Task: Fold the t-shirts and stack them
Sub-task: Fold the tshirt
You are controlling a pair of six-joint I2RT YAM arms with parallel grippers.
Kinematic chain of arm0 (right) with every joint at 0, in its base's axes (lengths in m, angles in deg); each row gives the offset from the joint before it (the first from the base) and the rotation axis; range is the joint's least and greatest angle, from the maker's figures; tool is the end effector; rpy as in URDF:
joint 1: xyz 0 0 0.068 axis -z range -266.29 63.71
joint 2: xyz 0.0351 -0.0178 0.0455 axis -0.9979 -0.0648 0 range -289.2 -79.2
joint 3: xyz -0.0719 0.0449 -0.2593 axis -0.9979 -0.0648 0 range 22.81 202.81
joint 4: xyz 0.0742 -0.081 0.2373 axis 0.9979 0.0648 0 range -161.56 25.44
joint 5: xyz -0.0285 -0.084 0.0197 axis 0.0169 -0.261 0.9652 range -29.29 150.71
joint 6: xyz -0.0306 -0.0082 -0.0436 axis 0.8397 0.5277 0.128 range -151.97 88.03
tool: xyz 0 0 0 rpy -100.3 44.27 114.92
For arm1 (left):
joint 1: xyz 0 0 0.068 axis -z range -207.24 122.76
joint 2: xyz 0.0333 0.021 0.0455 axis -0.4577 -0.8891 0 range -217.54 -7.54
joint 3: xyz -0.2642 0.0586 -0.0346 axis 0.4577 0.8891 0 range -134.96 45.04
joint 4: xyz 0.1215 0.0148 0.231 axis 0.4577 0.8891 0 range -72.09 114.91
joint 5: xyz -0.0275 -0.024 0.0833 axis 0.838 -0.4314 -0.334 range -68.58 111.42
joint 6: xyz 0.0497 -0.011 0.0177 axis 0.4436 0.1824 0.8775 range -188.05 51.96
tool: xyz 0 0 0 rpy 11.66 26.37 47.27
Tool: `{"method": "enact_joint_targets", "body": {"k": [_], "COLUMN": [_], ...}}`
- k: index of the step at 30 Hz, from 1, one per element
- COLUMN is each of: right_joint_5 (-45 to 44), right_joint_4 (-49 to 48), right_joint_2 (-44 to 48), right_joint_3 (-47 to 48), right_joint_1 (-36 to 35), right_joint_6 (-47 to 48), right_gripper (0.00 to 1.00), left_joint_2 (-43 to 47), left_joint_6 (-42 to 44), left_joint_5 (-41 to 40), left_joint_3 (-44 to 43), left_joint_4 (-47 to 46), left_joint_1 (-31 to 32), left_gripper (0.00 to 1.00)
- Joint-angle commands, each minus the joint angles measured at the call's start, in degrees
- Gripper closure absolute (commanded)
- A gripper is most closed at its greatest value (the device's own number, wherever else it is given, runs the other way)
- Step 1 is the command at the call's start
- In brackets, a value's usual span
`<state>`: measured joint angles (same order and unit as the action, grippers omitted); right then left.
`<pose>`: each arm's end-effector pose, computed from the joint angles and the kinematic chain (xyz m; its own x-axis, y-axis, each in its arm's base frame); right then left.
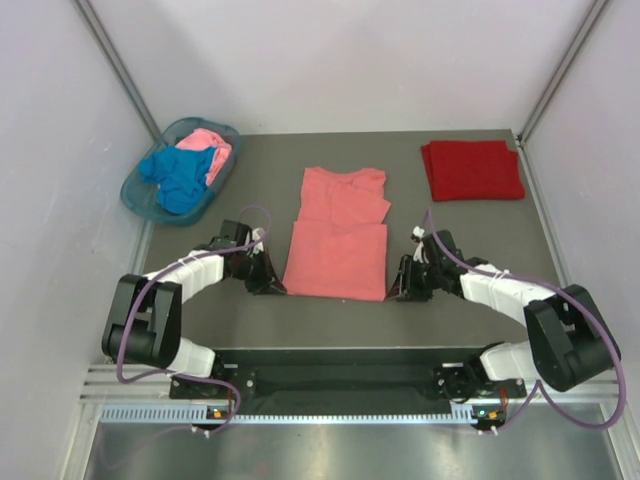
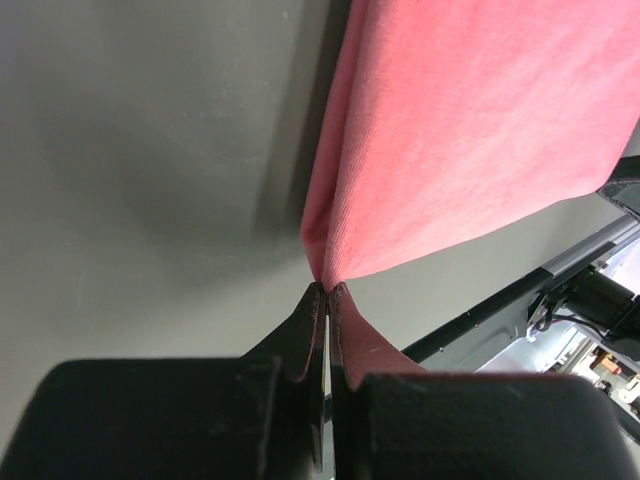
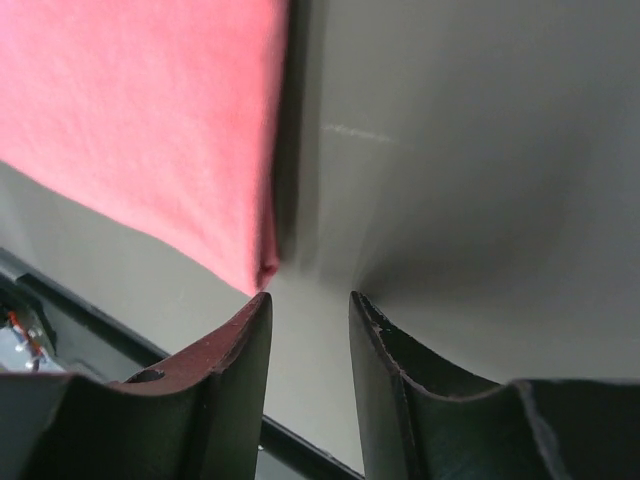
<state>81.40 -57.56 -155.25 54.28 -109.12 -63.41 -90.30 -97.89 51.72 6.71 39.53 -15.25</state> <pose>0.2062 0.1004 0.1489 -0.9489 0.1300 -0.2876 -0.0444 0.8473 0.5293 0.2371 -0.0688 0.1510 -0.9644 -0.2345 -0.1226 -0.1156 0.7901 -0.6020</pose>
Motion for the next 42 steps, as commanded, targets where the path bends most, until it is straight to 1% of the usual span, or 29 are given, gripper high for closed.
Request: {"method": "enact_joint_targets", "body": {"k": [1,5,9,16,19,23,30,32,36,42], "right_joint_5": [1.9,0.4,-0.1,-3.5,-3.7,-5.5,-7.4,-8.7,-10.1,-9.5], "right_joint_4": [-5.4,-6.5,-7.7,-8.8,-10.6,-9.3,-6.1,-3.6,-2.2,-0.4], "right_joint_2": [3.0,4.3,3.2,0.6,0.2,1.4,7.3,9.0,10.7,12.3], "right_joint_3": [-1.0,-1.5,-1.2,-1.8,-2.8,-3.5,-6.1,-6.2,-6.9,-6.1], "right_joint_1": [-2.3,-4.7,-6.2,-7.1,-7.3,-7.2,-7.0,-7.0,-6.8,-6.8], "right_joint_6": [-3.2,-5.2,-5.8,-6.3,-6.2,-4.5,-3.0,-2.9,-2.3,-1.3], "right_gripper": [0.63,0.64,0.64,0.63,0.65,1.0,1.0,1.0,1.0,1.0], "left_joint_2": [-0.9,-1.3,-1.3,-1.1,-1.3,-1.3,-1.4,-0.9,-0.1,2.3], "left_joint_6": [1.2,1.3,1.3,1.2,1.2,0.5,-2.8,-4.0,-4.2,-4.2], "left_joint_5": [-0.9,-1.2,-1.5,-1.8,-1.8,-1.4,-2.3,-3.8,-6.7,-7.0], "left_joint_3": [-1.2,-1.4,-1.2,-1.4,-1.3,-0.9,-1.6,-1.4,-1.2,-1.6], "left_joint_4": [1.1,1.1,1.2,1.3,1.0,-0.5,-3.7,-3.6,-2.4,-1.2], "left_joint_1": [0.4,0.7,0.8,0.9,1.0,1.9,9.3,9.8,10.1,10.2], "left_gripper": [1.0,1.0,1.0,1.0,1.0,1.0,1.0,1.0,1.0,1.0]}}
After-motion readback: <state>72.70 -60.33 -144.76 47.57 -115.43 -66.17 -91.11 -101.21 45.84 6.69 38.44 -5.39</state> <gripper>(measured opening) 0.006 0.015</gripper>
